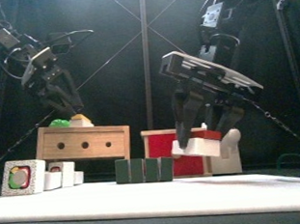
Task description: Place salmon sushi onto bench
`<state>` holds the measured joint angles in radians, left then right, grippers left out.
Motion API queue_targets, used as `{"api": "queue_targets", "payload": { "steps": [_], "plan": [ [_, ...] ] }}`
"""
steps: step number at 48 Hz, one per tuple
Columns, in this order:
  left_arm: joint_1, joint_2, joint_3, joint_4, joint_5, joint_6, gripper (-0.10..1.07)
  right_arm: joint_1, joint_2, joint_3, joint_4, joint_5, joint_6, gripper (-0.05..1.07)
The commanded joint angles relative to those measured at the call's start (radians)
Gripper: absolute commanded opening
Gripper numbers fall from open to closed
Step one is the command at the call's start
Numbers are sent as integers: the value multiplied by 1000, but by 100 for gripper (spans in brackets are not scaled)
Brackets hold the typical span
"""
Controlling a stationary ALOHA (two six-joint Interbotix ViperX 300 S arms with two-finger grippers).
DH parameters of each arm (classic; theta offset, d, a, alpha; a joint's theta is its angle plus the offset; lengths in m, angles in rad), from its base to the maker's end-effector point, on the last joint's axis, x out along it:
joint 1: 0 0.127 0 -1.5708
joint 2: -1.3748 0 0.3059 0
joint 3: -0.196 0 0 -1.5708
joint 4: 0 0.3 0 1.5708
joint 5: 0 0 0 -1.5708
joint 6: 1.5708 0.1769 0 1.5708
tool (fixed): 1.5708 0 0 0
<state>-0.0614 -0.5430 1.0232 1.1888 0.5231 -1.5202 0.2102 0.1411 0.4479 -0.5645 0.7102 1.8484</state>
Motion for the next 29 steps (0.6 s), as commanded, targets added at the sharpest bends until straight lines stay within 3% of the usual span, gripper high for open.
{"api": "queue_targets", "payload": {
  "steps": [1, 16, 29],
  "plan": [
    [0, -18, -9, 6, -2, 0, 89, -17, -48, -40, -31, 2, -3, 65],
    [-9, -156, 38, 14, -17, 0, 89, -101, -98, -127, -241, -32, -3, 65],
    [-9, -244, 81, 12, -57, 2, 89, -258, -55, -207, -295, -252, -3, 65]
  ]
}}
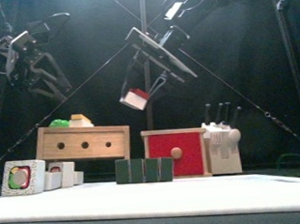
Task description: Place salmon sushi onto bench
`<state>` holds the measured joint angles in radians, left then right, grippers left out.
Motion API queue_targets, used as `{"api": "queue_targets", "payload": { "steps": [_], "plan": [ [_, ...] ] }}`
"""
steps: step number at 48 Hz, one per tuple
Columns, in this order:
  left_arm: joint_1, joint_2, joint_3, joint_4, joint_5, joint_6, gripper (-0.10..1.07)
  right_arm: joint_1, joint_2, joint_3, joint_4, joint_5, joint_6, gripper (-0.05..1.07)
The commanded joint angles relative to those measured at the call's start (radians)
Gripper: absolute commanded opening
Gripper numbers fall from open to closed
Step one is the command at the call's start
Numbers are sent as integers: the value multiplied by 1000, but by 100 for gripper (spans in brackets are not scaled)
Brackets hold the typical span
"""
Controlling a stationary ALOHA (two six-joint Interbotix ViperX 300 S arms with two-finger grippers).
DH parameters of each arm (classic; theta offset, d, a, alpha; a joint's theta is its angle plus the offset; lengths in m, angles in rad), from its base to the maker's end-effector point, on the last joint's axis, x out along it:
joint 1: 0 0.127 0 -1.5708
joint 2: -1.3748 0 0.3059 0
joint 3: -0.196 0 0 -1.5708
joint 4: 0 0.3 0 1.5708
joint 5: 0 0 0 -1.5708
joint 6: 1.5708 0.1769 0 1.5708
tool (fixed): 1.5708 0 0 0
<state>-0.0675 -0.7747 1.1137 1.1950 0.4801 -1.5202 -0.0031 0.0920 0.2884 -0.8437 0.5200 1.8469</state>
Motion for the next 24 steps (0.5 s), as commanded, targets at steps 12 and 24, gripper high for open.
{"api": "queue_targets", "payload": {
  "steps": [12, 24],
  "plan": [
    [2, -17, -5, 17, -18, 5, 89, -124, 77, -190, -64, -63, -2, 66],
    [3, -17, -2, 26, -18, 6, 89, -189, 166, -302, -86, -46, -3, 66]
  ]
}}
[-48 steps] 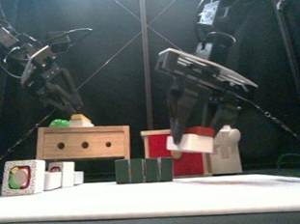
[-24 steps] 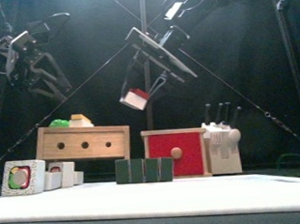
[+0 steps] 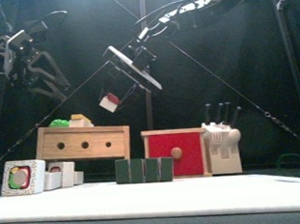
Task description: Place salmon sushi onto bench
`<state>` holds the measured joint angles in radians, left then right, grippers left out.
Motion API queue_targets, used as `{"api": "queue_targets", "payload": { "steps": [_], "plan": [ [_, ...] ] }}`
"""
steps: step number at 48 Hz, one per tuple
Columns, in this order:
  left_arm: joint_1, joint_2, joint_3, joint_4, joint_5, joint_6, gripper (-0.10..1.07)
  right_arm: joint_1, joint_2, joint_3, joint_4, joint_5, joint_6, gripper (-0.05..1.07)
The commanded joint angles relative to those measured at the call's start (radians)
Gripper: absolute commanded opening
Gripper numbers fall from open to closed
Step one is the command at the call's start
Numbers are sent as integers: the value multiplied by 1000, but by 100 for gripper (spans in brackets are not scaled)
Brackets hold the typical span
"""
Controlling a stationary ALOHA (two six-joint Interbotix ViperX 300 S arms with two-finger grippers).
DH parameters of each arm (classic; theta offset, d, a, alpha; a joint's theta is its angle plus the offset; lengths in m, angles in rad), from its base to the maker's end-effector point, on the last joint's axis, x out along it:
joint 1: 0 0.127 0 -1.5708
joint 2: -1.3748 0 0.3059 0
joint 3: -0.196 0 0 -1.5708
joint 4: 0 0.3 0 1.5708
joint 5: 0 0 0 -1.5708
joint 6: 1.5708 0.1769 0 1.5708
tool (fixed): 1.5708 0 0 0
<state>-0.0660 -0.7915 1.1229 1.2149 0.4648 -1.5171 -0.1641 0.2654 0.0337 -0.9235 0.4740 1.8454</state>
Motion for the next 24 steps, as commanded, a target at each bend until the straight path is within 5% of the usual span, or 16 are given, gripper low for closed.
{"api": "queue_targets", "payload": {
  "steps": [1, 24],
  "plan": [
    [2, 0, -11, 8, -3, 2, 89, -31, -5, -52, -5, 2, -2, 66],
    [12, 0, 6, 3, -3, 3, 89, -40, 83, -153, -20, 26, -2, 74]
  ]
}}
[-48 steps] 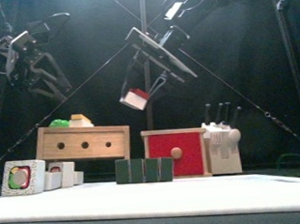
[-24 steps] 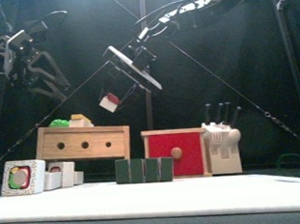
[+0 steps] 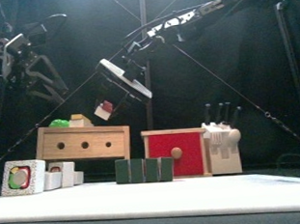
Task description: Place salmon sushi onto bench
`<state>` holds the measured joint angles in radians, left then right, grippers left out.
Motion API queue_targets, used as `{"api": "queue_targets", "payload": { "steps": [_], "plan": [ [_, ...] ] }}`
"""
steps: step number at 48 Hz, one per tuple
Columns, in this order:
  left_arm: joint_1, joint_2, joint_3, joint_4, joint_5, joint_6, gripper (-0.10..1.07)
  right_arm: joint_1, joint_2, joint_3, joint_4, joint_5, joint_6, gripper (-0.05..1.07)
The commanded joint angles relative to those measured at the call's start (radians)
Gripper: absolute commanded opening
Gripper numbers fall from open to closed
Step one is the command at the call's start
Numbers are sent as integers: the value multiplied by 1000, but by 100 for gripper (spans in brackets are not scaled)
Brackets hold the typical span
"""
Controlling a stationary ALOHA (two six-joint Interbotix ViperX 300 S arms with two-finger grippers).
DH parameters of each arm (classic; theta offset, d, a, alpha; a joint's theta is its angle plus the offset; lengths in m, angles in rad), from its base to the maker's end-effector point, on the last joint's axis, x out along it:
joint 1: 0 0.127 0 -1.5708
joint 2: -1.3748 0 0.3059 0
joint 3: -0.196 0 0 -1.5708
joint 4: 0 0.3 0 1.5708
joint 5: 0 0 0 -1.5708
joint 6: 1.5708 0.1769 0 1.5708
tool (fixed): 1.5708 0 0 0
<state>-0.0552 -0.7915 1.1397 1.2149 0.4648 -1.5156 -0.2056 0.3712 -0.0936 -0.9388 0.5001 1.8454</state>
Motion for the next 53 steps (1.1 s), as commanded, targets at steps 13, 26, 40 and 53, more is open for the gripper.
{"api": "queue_targets", "payload": {
  "steps": [13, 26, 40, 53],
  "plan": [
    [3, 0, -11, 3, -3, 2, 89, 0, -15, -26, -6, 3, 0, 88],
    [3, -2, -9, 3, -3, 2, 89, 2, -15, -25, -8, 3, 0, 90],
    [3, 0, -9, 3, -3, 0, 89, 3, -17, -15, -18, 3, 0, 90],
    [3, -2, -9, 0, -5, 0, 89, 32, -48, 26, -52, 3, 2, 90]
  ]
}}
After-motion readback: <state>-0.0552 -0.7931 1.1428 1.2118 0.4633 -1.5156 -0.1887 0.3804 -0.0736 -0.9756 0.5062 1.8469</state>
